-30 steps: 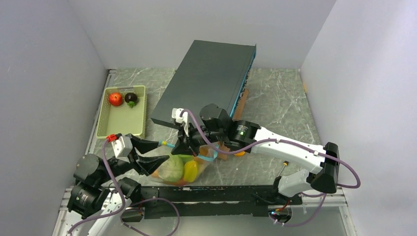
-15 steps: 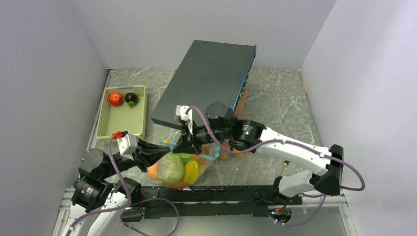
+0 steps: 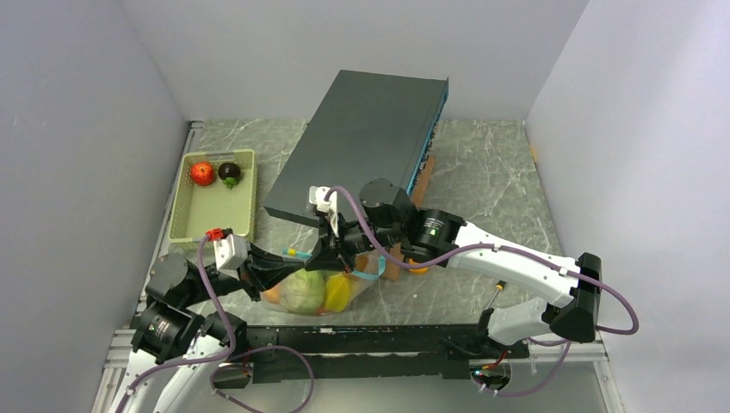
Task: Place the food in the zip-top bag and seal the zipper
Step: Zip the zipper food storage bag at the center of the board.
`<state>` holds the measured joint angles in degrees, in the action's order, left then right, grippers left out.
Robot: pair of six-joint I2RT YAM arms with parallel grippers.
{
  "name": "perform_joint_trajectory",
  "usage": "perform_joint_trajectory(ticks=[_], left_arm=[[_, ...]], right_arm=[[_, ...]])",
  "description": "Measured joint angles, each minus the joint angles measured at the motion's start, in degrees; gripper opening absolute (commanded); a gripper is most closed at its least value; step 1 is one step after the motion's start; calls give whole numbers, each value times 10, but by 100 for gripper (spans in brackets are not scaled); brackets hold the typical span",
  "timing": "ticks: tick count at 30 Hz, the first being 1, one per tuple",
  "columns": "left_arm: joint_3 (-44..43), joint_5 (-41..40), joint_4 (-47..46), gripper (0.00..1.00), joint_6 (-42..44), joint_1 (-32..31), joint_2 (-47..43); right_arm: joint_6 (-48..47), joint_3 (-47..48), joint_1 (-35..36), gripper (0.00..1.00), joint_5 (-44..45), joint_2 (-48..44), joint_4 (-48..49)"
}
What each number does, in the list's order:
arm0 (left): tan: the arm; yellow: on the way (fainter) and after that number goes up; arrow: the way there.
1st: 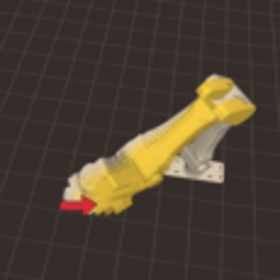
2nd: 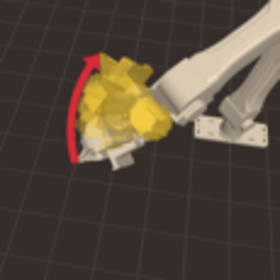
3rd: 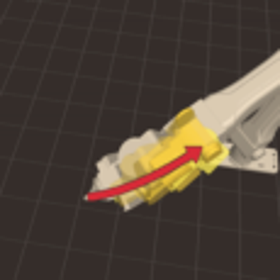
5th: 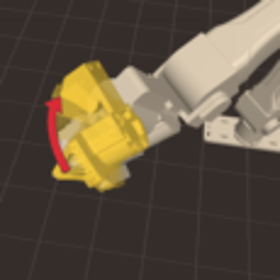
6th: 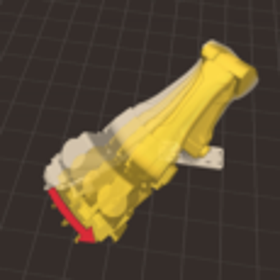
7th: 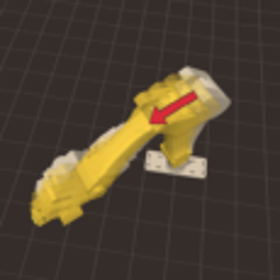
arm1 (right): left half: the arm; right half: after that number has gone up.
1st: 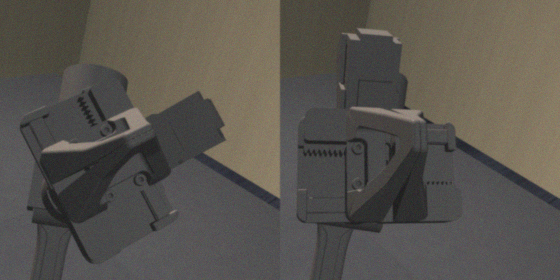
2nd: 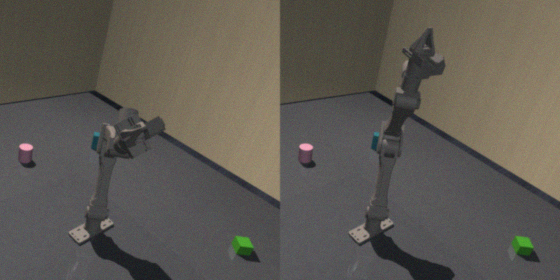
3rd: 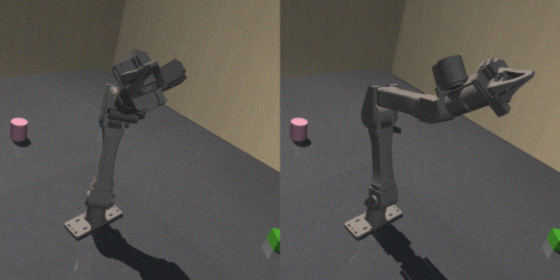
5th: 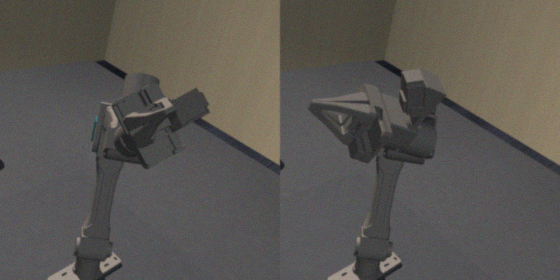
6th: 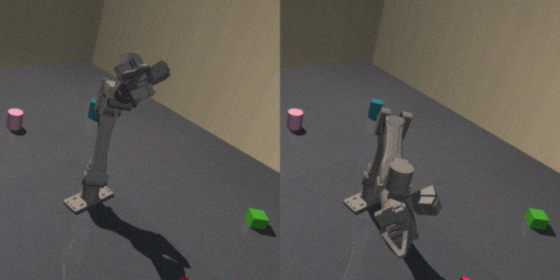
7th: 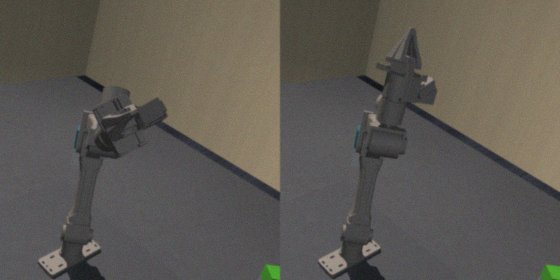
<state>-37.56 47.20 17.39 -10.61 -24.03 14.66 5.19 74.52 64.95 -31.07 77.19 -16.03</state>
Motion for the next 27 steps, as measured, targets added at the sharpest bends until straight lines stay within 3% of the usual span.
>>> perform_joint_trajectory(ticks=[3, 12, 14, 18, 20, 21, 22, 26, 27], left_arm=[[9, 1, -7, 28, -5, 0, -9], [14, 11, -7, 35, -11, 1, -16], [12, 12, -7, 33, -11, 1, -14], [12, 21, -9, 15, -16, 1, -12], [11, 30, -10, 1, -21, 1, -8], [10, 32, -10, 0, -23, 1, -5], [9, 34, -9, 0, -26, 1, -2], [3, 26, 0, 0, -25, 1, 6], [3, 19, 4, 0, -25, 1, 6]], right_arm=[[0, -2, 0, 0, -5, 0, -3], [5, -4, 0, 0, -31, 0, -7], [5, -4, 0, 0, -37, 0, -7], [4, -4, 0, 0, -40, 0, -7], [4, -4, -1, 0, -40, 1, -7], [4, -4, -2, 0, -40, 1, -7], [3, -4, -3, 4, -40, 1, -7], [6, -4, -4, 42, -39, 3, -7], [8, -3, -3, 47, -39, 4, -9]])
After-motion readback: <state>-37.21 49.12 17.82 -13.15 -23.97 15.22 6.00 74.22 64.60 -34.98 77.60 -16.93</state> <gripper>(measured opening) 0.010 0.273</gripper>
